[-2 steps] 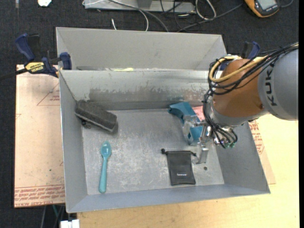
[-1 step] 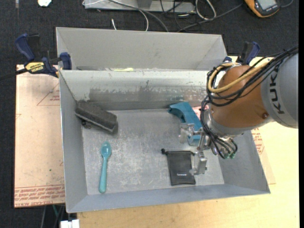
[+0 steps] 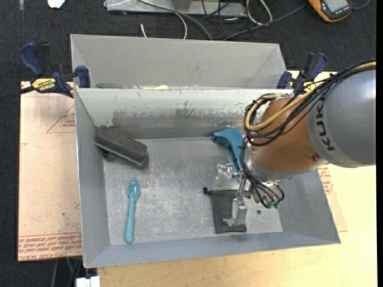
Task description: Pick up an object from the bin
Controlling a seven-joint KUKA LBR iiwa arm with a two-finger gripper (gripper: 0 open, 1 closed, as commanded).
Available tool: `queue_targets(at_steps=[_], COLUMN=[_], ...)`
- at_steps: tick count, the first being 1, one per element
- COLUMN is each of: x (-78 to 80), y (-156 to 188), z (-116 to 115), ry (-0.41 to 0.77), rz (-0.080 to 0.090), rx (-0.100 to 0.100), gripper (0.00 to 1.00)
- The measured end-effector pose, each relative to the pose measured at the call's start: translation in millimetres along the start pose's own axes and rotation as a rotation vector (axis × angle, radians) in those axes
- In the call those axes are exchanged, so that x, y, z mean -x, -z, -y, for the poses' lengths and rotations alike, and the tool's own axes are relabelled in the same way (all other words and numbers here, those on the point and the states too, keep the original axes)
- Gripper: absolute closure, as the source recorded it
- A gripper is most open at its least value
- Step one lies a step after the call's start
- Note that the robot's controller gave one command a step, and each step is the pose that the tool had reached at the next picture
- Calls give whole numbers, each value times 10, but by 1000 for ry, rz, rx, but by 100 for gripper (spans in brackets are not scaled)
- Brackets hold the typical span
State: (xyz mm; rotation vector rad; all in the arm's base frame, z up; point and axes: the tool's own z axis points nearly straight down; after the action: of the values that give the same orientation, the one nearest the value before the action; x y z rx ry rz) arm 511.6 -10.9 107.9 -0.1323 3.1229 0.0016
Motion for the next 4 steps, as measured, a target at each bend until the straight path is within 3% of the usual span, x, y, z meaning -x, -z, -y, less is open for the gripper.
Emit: queue_targets(at_steps=[1, 2, 3, 4], x=[-237, -139, -199, -85], y=[-261, -315, -103, 56], z=[-149, -46, 350, 402], ry=[-33, 155, 435, 526], rz=[-7, -4, 2, 1], rx=[3, 3, 4, 5], gripper=[0, 0, 0, 0])
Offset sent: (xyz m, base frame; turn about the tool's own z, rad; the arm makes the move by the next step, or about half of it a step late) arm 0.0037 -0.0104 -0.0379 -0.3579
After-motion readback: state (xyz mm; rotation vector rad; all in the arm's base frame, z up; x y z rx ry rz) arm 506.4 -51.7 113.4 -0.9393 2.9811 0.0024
